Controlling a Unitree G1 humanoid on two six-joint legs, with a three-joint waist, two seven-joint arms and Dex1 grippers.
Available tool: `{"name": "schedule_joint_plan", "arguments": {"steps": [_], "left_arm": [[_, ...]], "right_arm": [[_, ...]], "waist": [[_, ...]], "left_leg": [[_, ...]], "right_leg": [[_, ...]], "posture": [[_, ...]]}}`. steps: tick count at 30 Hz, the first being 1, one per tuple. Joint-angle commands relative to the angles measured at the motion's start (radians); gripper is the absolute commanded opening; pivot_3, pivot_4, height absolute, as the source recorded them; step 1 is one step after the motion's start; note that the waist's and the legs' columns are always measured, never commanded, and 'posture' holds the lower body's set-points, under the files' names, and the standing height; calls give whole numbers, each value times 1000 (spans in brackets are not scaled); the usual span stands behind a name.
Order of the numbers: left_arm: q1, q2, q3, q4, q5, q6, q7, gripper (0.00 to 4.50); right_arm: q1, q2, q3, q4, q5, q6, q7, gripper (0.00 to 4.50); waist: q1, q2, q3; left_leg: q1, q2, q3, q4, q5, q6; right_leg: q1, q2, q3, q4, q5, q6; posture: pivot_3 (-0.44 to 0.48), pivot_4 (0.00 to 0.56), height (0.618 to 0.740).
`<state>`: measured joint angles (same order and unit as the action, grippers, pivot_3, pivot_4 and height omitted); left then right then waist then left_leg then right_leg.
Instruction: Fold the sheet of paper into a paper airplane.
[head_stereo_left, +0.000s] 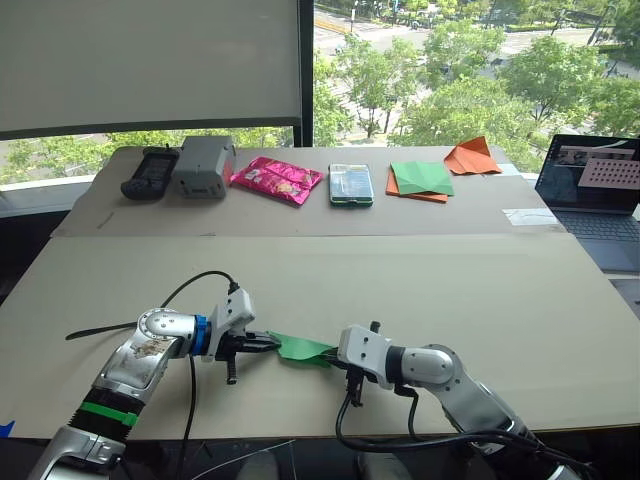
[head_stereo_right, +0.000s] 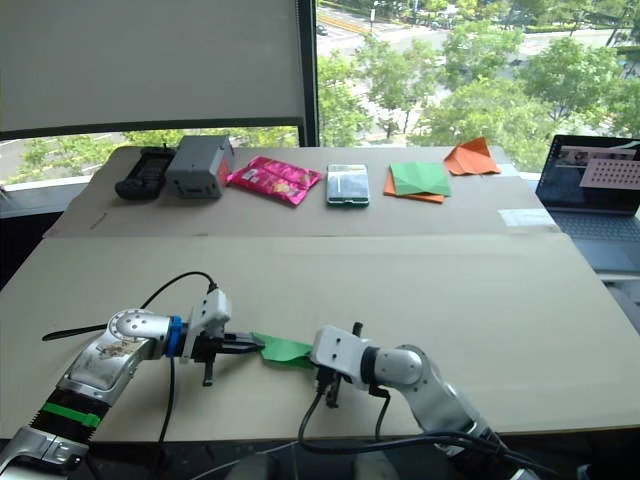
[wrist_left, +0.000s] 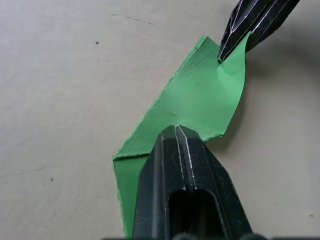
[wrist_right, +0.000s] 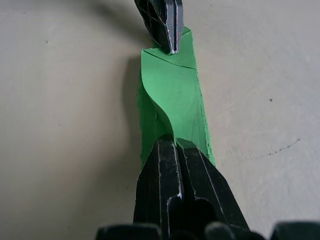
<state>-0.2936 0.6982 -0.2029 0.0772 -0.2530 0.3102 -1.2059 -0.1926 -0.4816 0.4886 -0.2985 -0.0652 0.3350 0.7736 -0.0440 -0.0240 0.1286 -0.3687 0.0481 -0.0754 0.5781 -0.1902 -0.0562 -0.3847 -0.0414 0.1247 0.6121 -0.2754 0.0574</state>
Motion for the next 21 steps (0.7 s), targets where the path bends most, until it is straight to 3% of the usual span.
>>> {"name": "schedule_joint_plan", "arguments": {"steps": [1, 8, 12, 15, 19, 21], "left_arm": [[8, 3, -22, 21, 35, -23, -4, 0], [14, 1, -36, 34, 53, -43, -6, 0], [11, -2, -38, 32, 52, -39, -4, 0], [8, -3, -39, 33, 53, -36, -4, 0], [3, -3, -37, 35, 51, -32, -4, 0], [0, -4, -35, 37, 52, -31, 0, 0]], "right_arm": [[3, -2, -8, -30, 28, 54, 29, 46], [-5, -7, -87, -108, 101, 135, 34, 2298], [-33, 15, -196, -197, 269, 241, 75, 2298], [-107, 99, -268, -215, 433, 370, 65, 1414], [-174, 155, -246, -168, 448, 421, 14, 8], [-230, 202, -179, -51, 365, 428, -69, 8]], "waist": [[1, 1, -2], [2, 1, -2], [1, 2, -2], [-1, 2, -3], [1, 4, -4], [-1, 3, -5]], "left_leg": [[0, 0, 0, 0, 0, 0], [0, 0, 0, 1, 0, 0], [-1, 0, 0, 1, 0, 0], [-1, 0, 0, 1, 0, 0], [-1, 0, -1, 1, 0, 0], [-1, 0, -1, 1, 0, 0]], "right_leg": [[0, 0, 0, 0, 0, 0], [0, 0, 0, 0, 0, 0], [0, 0, 0, 0, 0, 0], [0, 0, 0, 1, 0, 0], [1, 0, 0, 1, 0, 0], [0, 0, -1, 1, 0, 0]], "posture": [[0, 150, 740], [0, 150, 740], [0, 150, 740], [0, 150, 740], [0, 150, 740], [0, 150, 740]]}}
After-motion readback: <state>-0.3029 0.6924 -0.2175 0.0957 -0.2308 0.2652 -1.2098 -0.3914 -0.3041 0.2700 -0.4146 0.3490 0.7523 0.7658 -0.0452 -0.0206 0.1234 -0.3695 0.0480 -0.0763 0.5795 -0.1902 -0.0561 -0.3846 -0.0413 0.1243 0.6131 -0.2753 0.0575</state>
